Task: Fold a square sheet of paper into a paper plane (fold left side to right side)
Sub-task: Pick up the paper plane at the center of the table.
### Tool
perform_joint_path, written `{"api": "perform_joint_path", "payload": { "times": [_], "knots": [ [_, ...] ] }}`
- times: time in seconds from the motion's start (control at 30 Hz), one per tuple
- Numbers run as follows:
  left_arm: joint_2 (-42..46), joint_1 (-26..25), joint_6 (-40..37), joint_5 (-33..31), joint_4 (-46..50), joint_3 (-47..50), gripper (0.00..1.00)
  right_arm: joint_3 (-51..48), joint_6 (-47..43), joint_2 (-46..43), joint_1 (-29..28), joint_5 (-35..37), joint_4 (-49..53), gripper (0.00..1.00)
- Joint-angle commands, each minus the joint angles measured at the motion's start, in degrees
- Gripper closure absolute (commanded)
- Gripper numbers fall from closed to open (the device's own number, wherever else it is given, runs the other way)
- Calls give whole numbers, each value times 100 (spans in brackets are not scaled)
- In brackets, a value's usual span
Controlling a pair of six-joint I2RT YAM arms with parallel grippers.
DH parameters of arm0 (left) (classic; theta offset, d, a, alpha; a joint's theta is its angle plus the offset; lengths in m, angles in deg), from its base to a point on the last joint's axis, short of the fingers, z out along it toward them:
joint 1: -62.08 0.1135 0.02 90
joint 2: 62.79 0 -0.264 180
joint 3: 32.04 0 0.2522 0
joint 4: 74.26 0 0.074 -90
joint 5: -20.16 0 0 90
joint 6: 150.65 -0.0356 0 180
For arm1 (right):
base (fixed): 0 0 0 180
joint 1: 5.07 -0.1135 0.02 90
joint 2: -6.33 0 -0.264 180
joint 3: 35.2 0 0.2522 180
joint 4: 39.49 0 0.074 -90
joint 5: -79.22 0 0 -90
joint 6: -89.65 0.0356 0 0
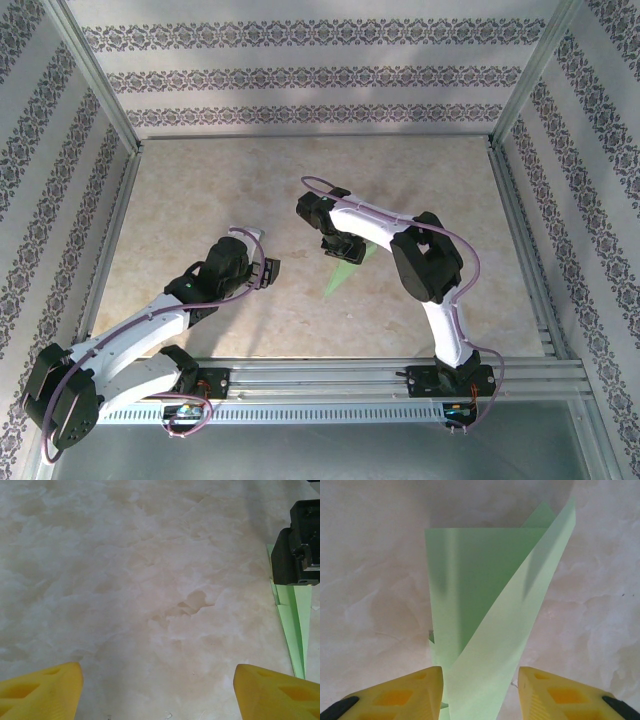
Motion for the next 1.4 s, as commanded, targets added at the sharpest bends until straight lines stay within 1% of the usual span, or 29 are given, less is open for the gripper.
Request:
{"api": "perform_joint_path", "payload": {
  "times": [0.0,0.13,0.23,0.43,0.53,0.63,0.87,1.1,1.17,1.27,1.37],
  "knots": [
    [2,85,-89,-52,-110,44,20,34,123,123,59,-41,128,60],
    [-20,79,-89,-43,-97,52,18,-63,182,102,63,-94,82,63],
    [-40,84,-80,-41,-73,42,17,-133,207,67,56,-130,48,69],
    [-34,84,-45,-41,-32,8,17,-300,270,-129,36,-121,-23,83],
    [-23,84,-14,-41,-19,-25,16,-404,297,-294,20,-74,-58,89],
    [-16,84,42,-33,1,-70,16,-525,316,-516,-7,29,-58,93],
    [63,93,315,-60,70,-158,13,-918,361,-1209,-81,345,-49,99],
    [183,177,953,-40,120,-280,10,-1357,314,-2218,-211,947,-64,100],
    [230,232,1157,79,219,-384,6,-1469,207,-2512,-237,1140,-110,100],
    [288,310,1392,165,631,-667,5,-1690,-36,-3041,-262,1413,-253,100],
    [425,355,1522,229,870,-864,5,-2169,-524,-3693,-281,1521,-882,100]
  ]
}}
